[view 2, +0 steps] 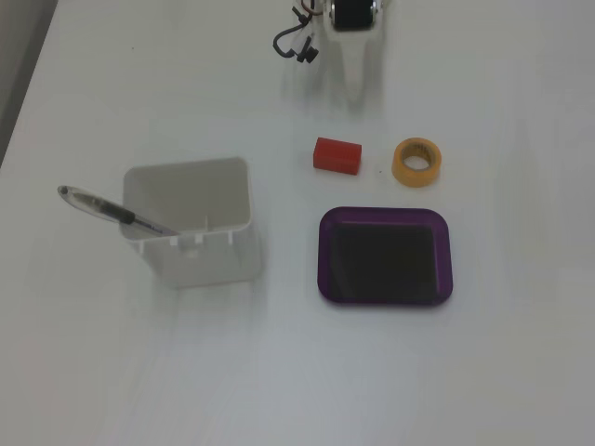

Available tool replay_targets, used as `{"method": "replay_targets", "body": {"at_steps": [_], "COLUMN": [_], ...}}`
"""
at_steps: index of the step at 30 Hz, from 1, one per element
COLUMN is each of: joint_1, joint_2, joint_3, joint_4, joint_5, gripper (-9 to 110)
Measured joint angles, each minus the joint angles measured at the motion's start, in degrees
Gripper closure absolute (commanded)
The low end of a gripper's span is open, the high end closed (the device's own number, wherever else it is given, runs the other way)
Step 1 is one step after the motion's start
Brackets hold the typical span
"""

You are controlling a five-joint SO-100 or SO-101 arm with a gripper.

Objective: Grab up the yellow tape and put it in the box.

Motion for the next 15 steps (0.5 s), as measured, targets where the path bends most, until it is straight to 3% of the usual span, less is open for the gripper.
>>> {"method": "replay_targets", "body": {"at_steps": [4,10,15], "joint_1": [-0.26,-0.62,-0.53], "joint_2": [-4.39,-44.21,-41.75], "joint_3": [-6.42,-42.98,-41.48], "joint_4": [4.39,5.89,4.66], "joint_5": [-9.67,-12.04,-12.66], "gripper": [91,91,91]}}
